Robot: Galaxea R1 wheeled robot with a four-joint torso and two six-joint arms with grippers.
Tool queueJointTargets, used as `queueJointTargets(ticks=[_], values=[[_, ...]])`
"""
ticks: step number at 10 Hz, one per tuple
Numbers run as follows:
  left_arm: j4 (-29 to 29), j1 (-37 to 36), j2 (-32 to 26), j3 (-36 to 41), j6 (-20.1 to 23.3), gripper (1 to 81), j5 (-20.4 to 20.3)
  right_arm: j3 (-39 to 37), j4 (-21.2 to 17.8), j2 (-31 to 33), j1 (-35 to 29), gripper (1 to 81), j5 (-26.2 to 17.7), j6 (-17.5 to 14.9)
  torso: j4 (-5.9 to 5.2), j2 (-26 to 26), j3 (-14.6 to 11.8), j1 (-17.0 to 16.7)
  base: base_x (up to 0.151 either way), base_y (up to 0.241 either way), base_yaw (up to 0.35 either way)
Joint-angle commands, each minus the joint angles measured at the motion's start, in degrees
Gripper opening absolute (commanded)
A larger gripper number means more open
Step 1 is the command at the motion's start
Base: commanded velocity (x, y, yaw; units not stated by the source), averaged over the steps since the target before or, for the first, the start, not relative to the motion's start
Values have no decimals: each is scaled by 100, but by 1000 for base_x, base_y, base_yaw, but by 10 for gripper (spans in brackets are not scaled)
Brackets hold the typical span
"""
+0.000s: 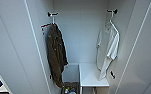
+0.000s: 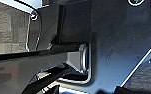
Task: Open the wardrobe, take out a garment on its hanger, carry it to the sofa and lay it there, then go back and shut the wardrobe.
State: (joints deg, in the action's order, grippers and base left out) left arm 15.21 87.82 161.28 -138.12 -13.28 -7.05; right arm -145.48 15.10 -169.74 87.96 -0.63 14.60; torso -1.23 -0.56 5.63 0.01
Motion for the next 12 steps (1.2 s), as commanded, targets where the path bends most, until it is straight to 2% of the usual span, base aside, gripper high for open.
queueJointTargets(ticks=[1,12], values=[[52,-199,-69,30,53,811,274,47,54,-1,-212,811,-306,-1,0,0,0,0,75,0,0],[87,-199,-52,30,53,811,274,47,54,-9,-230,811,-306,-1,0,0,0,0,75,0,0]])
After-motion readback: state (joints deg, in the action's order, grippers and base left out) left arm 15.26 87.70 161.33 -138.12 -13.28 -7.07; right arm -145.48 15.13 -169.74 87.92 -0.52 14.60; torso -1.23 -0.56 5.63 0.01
